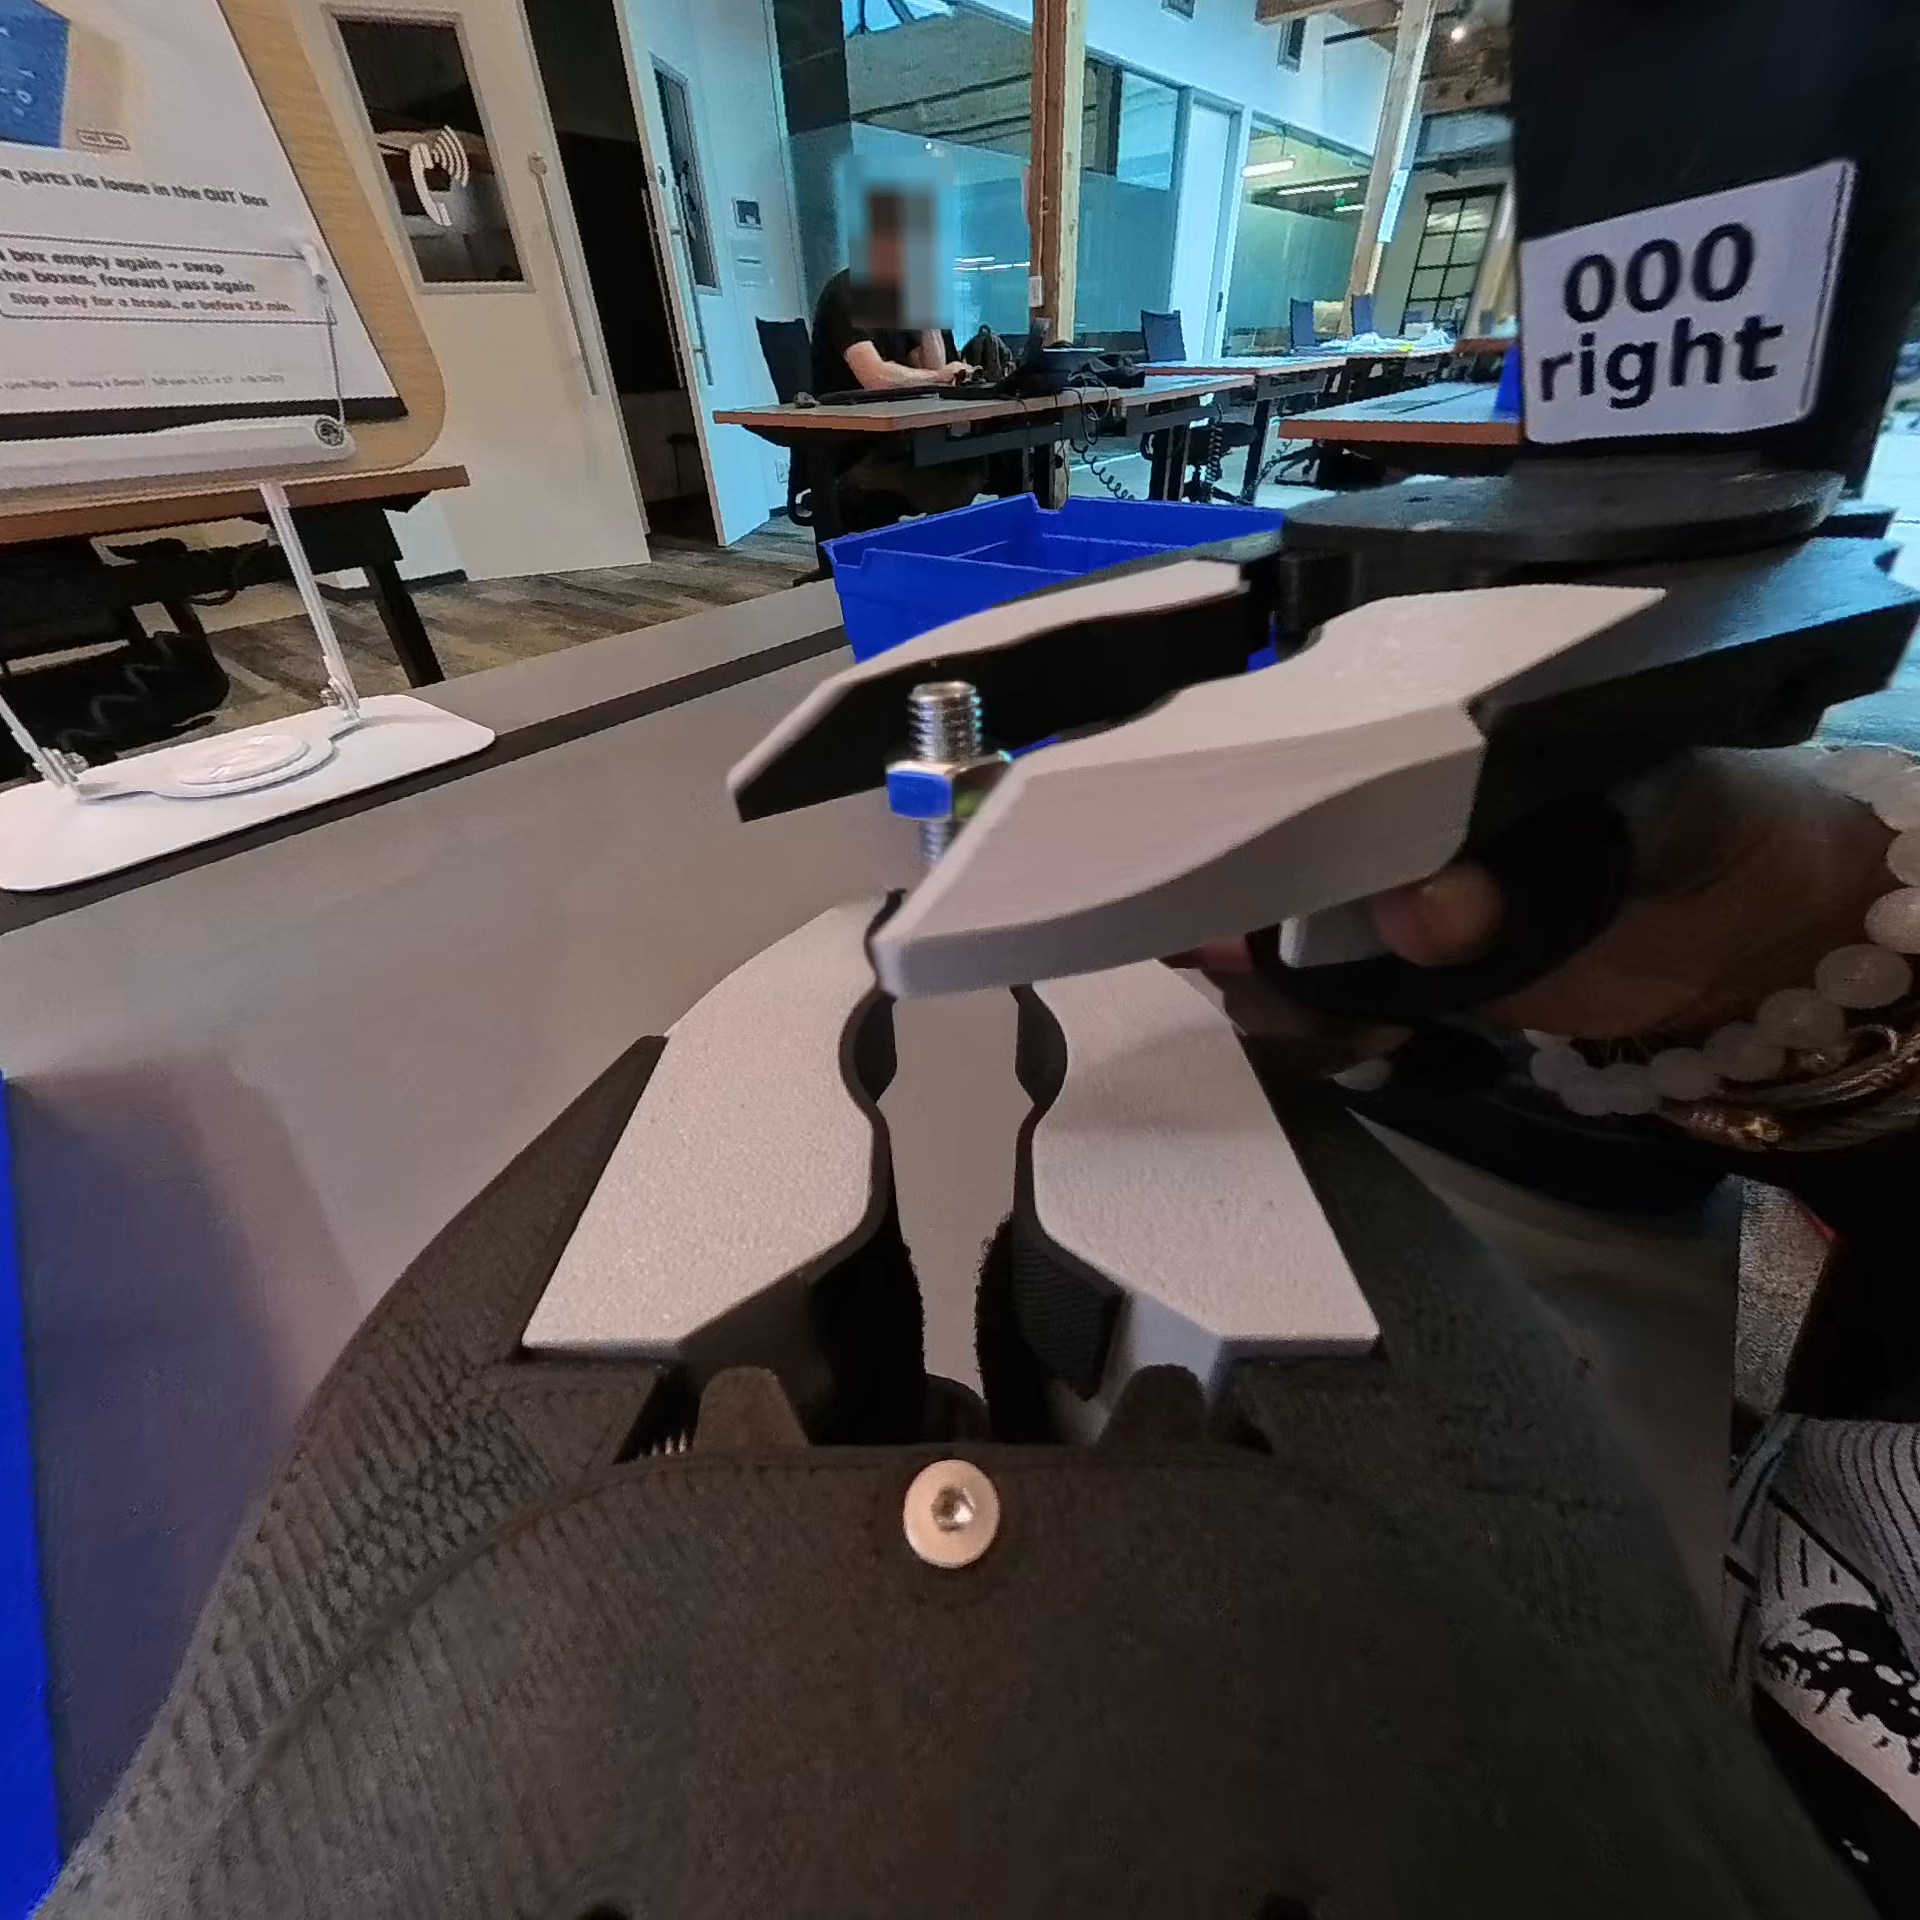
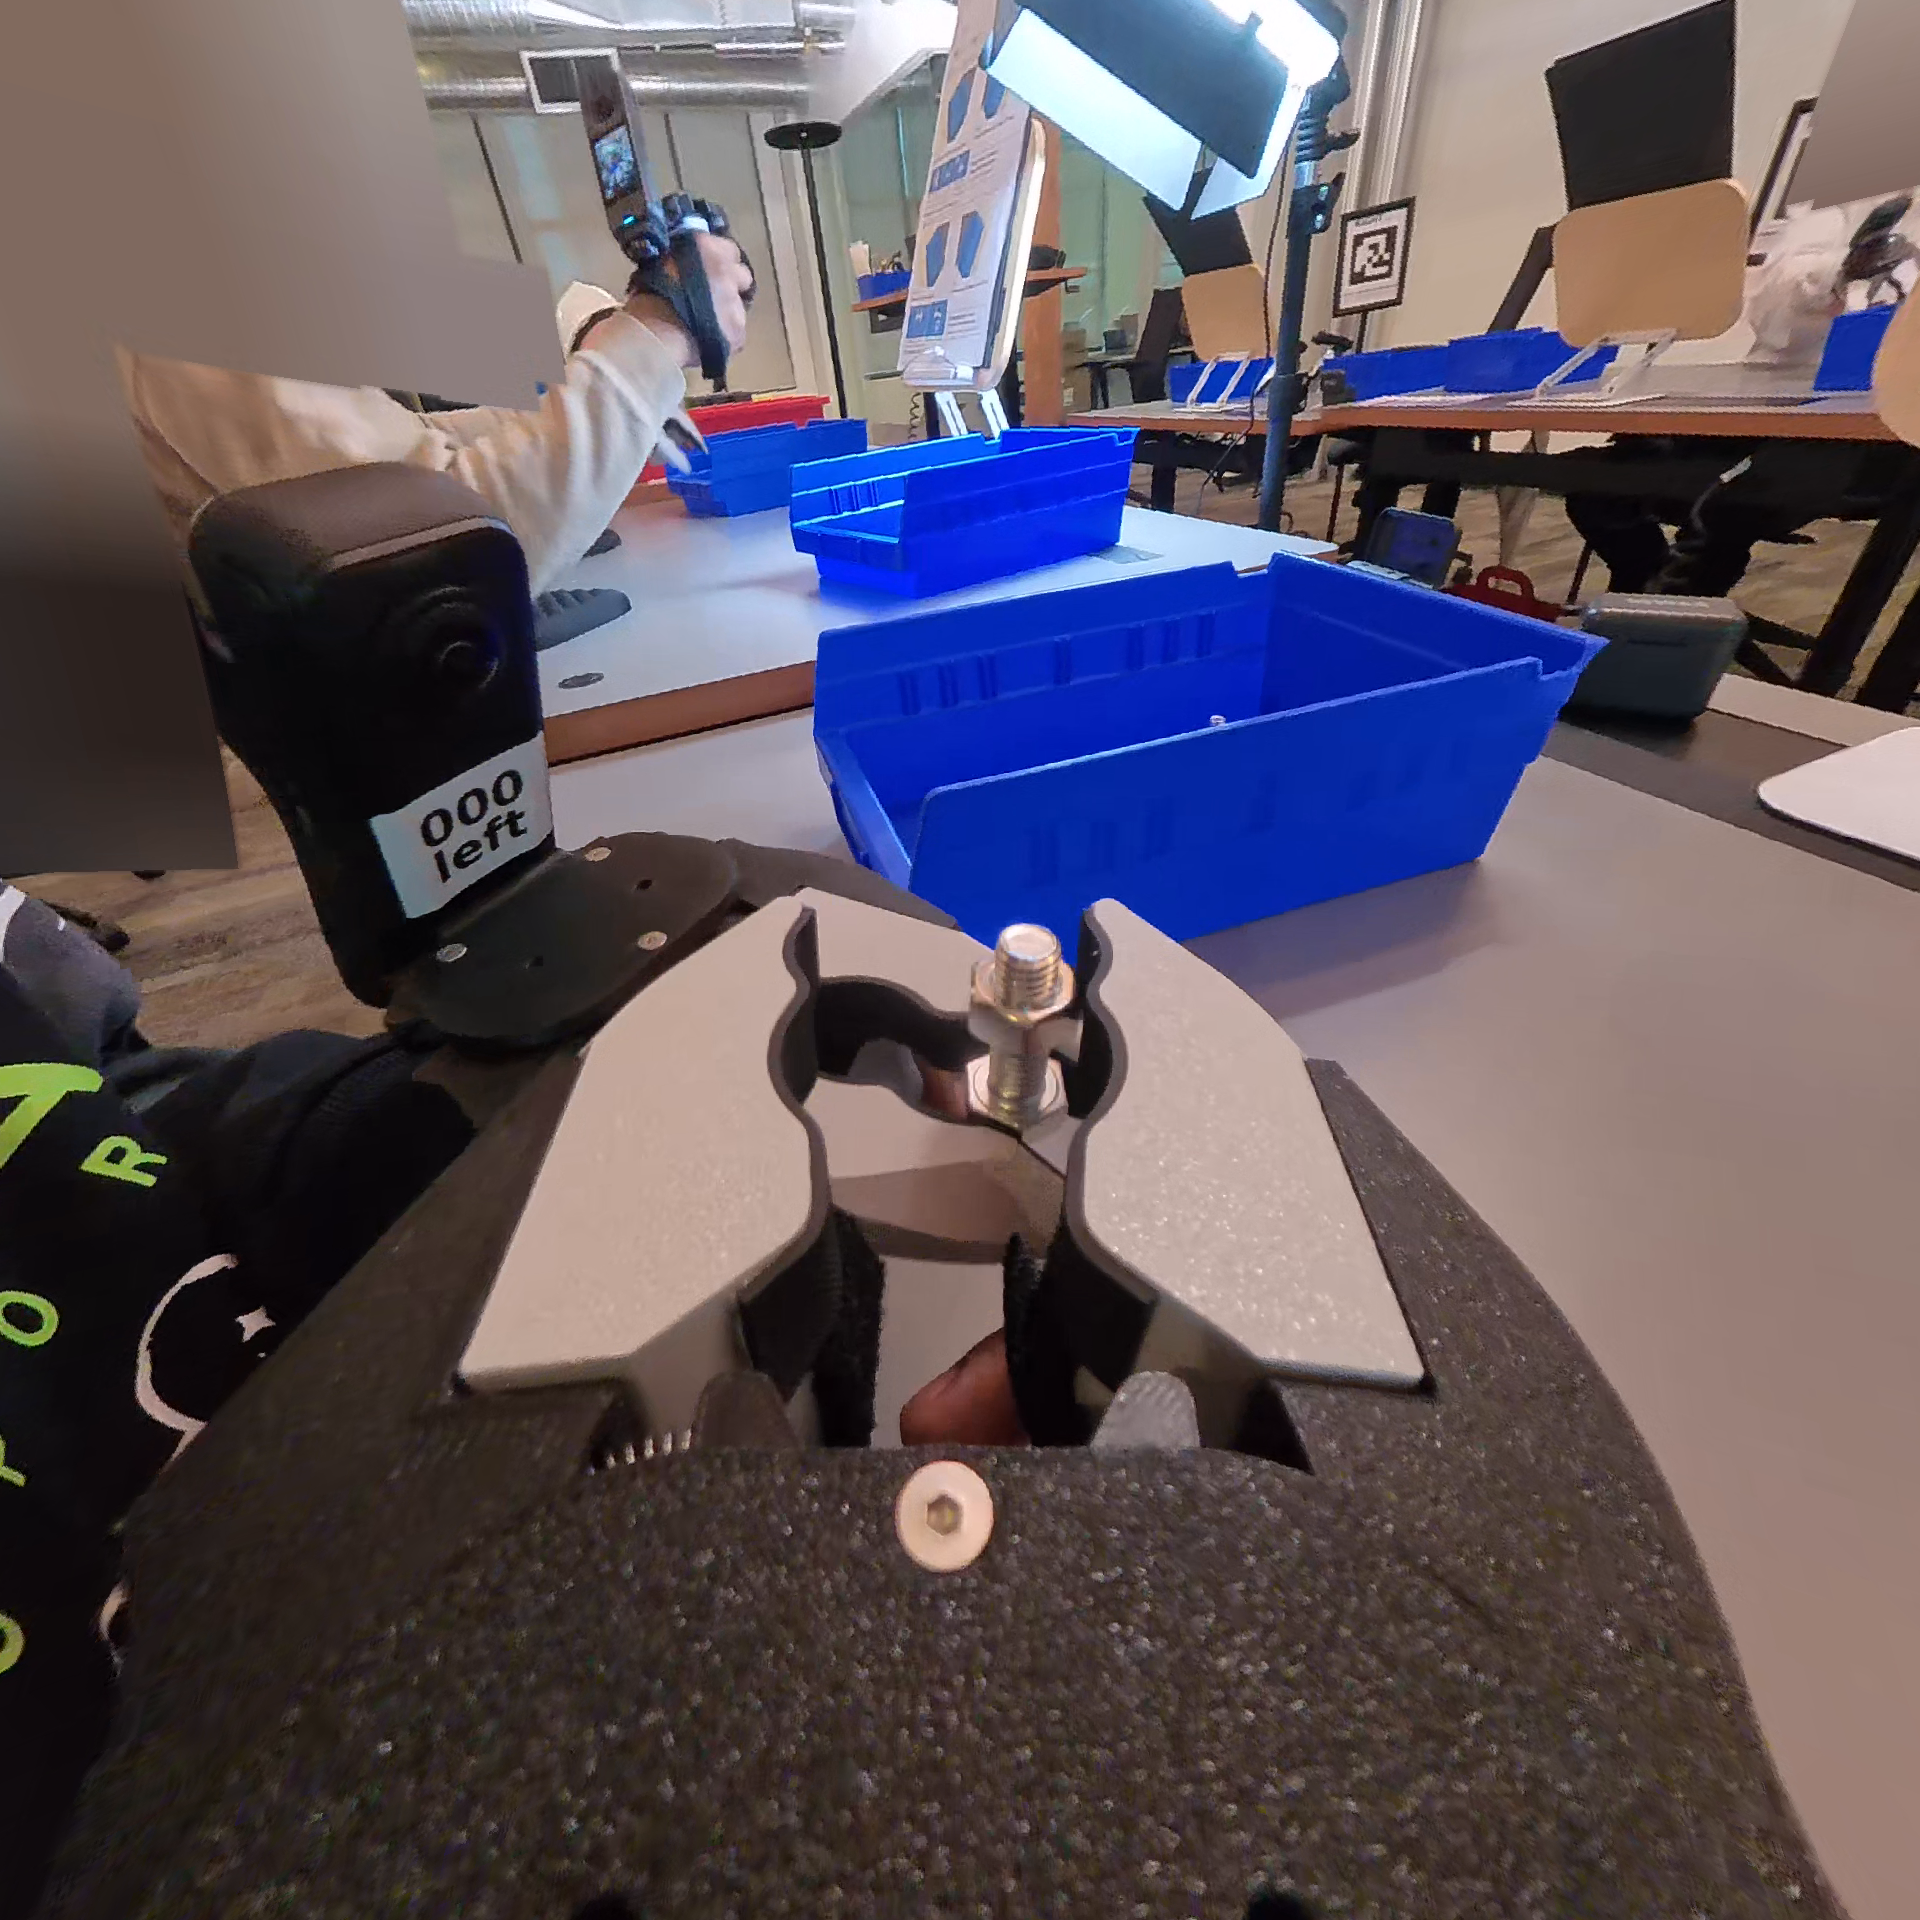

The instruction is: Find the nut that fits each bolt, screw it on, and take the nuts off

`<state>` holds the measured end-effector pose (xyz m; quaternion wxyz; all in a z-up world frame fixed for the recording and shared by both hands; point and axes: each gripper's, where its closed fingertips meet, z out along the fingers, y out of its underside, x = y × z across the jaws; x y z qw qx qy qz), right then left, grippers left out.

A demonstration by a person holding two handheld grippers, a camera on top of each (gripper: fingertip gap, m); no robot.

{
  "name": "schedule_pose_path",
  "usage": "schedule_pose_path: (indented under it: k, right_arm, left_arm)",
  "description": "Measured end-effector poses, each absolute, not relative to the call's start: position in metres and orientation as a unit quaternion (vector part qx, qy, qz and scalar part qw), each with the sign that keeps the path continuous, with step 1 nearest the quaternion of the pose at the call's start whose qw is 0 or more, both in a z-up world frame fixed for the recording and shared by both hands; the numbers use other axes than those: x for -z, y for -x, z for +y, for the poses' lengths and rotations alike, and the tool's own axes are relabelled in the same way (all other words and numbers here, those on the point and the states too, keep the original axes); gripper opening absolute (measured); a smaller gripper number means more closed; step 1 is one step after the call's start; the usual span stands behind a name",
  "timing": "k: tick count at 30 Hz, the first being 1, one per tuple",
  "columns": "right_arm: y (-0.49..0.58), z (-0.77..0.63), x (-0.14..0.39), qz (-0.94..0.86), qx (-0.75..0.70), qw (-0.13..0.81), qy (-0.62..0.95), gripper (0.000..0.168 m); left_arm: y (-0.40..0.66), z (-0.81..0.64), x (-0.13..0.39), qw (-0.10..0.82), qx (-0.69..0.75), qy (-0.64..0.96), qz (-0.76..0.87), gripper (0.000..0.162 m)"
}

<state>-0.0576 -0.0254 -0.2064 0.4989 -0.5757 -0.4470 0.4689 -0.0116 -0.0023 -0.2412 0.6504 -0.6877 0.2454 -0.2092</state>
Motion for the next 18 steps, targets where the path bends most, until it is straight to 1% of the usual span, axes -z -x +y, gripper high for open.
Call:
schedule_pose_path:
  k: [2, 5, 6, 7, 8, 14, 18]
  right_arm:
    - [0.051, -0.026, 0.207, -0.436, -0.468, 0.504, 0.581, 0.048]
    - [0.035, -0.029, 0.208, -0.417, -0.47, 0.511, 0.587, 0.043]
    - [0.029, -0.031, 0.208, -0.413, -0.471, 0.512, 0.588, 0.035]
    - [0.024, -0.034, 0.208, -0.413, -0.476, 0.511, 0.584, 0.023]
    - [0.019, -0.038, 0.207, -0.413, -0.484, 0.509, 0.579, 0.02]
    - [0.002, -0.029, 0.198, -0.402, -0.469, 0.522, 0.588, 0.018]
    - [0.009, -0.021, 0.193, -0.427, -0.445, 0.512, 0.599, 0.015]
  left_arm:
    - [0.012, -0.002, 0.241, 0.651, 0.209, 0.688, 0.245, 0.019]
    - [0.013, -0.002, 0.241, 0.651, 0.212, 0.688, 0.24, 0.019]
    - [0.013, -0.002, 0.241, 0.651, 0.213, 0.688, 0.238, 0.019]
    - [0.014, -0.001, 0.24, 0.651, 0.214, 0.688, 0.237, 0.019]
    - [0.014, -0.001, 0.241, 0.651, 0.214, 0.689, 0.237, 0.019]
    - [0.013, -0.002, 0.241, 0.65, 0.212, 0.689, 0.241, 0.019]
    - [0.012, -0.002, 0.242, 0.649, 0.21, 0.688, 0.245, 0.019]
